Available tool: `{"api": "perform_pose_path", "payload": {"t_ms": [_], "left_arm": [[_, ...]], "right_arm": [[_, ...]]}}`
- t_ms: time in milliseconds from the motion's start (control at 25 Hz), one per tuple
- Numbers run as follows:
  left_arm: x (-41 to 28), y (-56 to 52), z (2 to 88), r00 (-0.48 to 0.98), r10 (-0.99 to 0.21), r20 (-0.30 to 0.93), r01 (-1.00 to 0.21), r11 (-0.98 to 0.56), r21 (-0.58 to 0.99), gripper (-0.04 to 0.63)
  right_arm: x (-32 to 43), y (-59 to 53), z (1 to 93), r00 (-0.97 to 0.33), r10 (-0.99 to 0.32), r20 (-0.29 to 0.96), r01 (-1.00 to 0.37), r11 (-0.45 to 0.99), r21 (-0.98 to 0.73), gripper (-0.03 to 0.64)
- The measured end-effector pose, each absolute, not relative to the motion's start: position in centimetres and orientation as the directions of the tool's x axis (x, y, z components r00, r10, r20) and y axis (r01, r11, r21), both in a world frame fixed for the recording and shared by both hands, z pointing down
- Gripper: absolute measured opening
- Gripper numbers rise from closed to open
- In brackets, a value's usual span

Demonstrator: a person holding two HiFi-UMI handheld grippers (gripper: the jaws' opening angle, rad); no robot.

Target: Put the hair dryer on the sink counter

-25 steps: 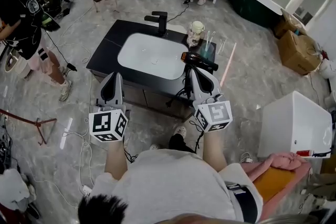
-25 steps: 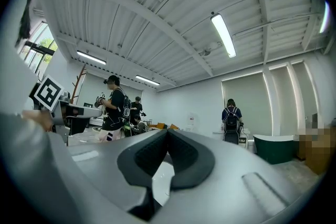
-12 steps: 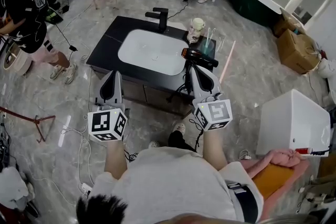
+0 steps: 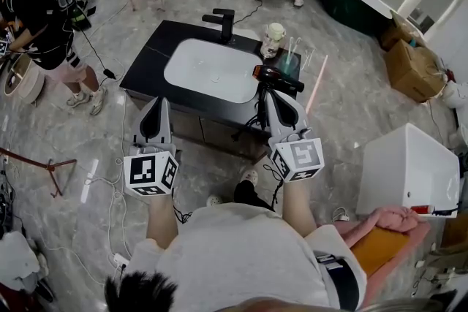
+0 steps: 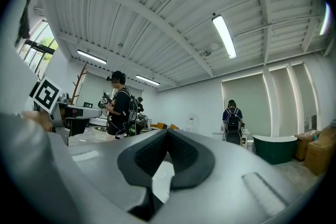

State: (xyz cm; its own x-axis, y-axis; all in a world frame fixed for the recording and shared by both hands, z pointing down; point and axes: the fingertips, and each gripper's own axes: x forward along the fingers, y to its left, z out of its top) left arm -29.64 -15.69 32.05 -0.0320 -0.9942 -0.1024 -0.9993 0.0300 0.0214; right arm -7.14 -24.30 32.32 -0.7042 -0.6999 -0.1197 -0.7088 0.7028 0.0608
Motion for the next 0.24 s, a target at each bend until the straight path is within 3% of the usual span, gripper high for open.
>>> {"api": "perform_pose_path", "payload": {"t_ms": [240], "left_arm": [[-29.74, -15.64, 31.97, -0.031, -0.993, -0.112, -0.999, 0.026, 0.048, 0.009]], "right_arm": [[-7.05, -24.32, 32.31, -0.702, -0.702, -0.124, -0.711, 0.701, 0.06, 0.011]]}}
